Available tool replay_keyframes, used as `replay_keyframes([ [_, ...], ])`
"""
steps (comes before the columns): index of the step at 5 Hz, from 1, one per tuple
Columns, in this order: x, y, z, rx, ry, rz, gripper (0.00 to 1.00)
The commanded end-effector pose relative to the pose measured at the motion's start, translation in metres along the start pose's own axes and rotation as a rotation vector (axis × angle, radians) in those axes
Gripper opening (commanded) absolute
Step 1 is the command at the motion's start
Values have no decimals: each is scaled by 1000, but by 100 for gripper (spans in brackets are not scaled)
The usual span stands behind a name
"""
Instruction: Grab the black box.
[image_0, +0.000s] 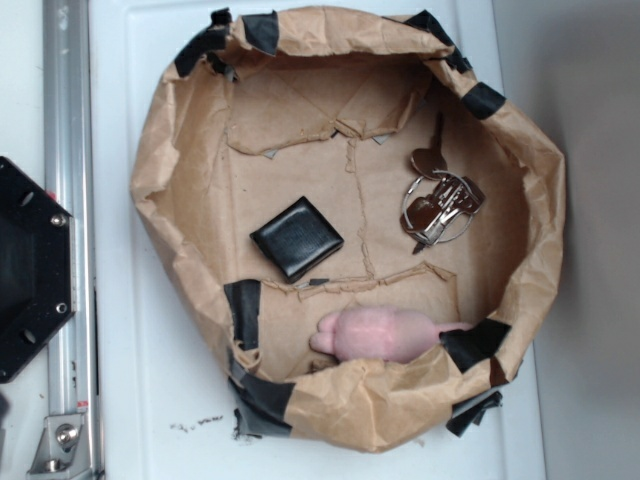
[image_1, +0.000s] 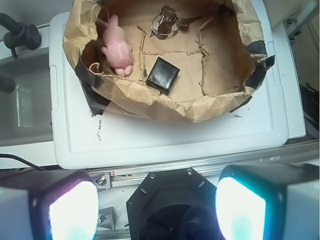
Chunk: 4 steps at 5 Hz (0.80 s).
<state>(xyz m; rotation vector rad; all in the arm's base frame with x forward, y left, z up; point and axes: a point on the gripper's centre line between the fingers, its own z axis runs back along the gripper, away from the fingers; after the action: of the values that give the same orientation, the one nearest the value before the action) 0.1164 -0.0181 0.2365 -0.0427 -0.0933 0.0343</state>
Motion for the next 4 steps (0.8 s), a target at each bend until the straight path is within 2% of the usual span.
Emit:
replay_keyframes([
  [1, 0, 0, 0, 0, 0, 0, 100],
  [2, 37, 7, -8, 158, -85, 238, 100],
  [3, 69, 13, -34, 5, -131, 384, 100],
  [4, 77, 12, -65, -103, -49, 359, 100],
])
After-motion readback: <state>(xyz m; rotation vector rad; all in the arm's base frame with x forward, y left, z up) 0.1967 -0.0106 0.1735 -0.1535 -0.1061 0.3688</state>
